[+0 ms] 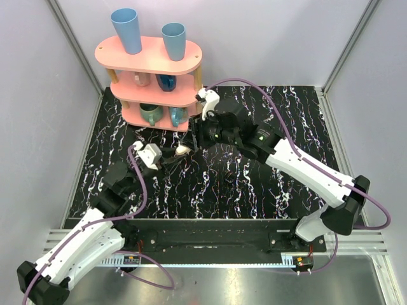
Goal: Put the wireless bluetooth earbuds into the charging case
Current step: Close the charging case with the earbuds, then place the charging case with the earbuds at the center of the board.
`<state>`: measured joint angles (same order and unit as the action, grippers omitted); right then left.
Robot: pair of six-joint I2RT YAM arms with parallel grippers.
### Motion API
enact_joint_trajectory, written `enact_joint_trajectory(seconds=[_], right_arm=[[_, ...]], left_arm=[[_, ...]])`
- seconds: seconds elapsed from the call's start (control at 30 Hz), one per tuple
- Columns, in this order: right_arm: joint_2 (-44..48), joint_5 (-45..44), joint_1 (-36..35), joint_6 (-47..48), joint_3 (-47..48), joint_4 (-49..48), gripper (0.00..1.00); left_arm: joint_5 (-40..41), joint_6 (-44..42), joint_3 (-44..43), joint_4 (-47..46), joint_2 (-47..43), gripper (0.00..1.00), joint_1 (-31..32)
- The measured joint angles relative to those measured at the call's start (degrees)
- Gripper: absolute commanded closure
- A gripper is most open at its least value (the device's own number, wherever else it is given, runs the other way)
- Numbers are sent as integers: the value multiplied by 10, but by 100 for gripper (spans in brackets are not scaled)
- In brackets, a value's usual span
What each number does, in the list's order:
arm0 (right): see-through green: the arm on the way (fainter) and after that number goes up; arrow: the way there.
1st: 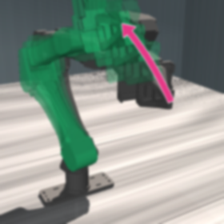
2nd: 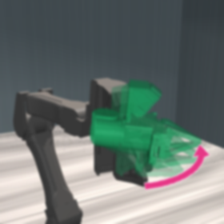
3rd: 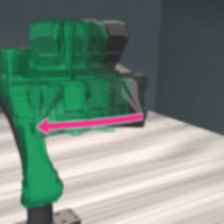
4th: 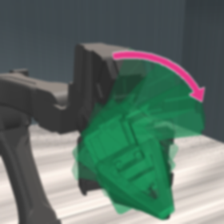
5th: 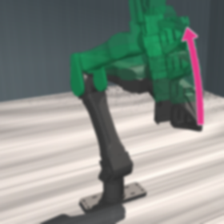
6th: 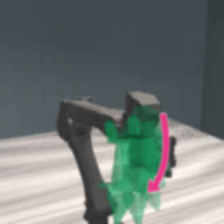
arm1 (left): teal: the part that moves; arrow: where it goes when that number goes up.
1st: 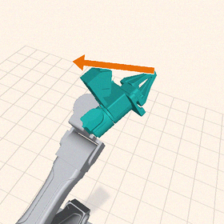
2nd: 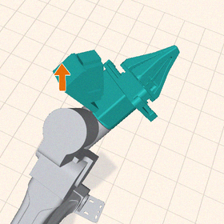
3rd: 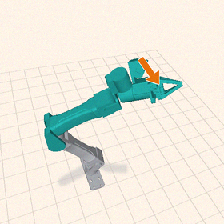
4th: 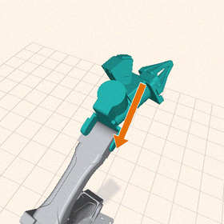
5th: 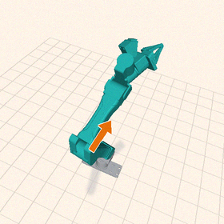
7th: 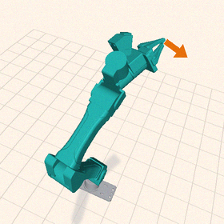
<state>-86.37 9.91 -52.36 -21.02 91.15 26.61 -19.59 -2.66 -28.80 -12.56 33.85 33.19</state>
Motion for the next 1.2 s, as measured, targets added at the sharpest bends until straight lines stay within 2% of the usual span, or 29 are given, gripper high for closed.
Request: enact_joint_trajectory(seconds=[0.07, 0.2, 0.4, 0.63, 0.93, 1.1, 1.2], right_arm=[[9, -49, 0, 2, -11, 3, 36], [28, -142, 17, -1, -30, 11, 35], [61, -211, 118, -33, -110, 8, 35], [89, -225, 130, -47, -186, 7, 35], [112, -224, 144, -53, -207, 2, 35], [119, -225, 146, -57, -226, 0, 34], [121, -224, 147, -66, -243, 0, 34]], left_arm=[[6, 6, -1, -4, 16, 100, 0], [18, 27, -1, -15, 71, 100, 0], [18, 82, -1, -33, 209, 100, -2], [-23, 169, -43, -67, 381, 100, -24], [-105, 314, -68, -174, 590, 99, -71], [-106, 336, -74, -174, 610, 92, -74], [-101, 327, -93, -152, 610, 90, -73]])
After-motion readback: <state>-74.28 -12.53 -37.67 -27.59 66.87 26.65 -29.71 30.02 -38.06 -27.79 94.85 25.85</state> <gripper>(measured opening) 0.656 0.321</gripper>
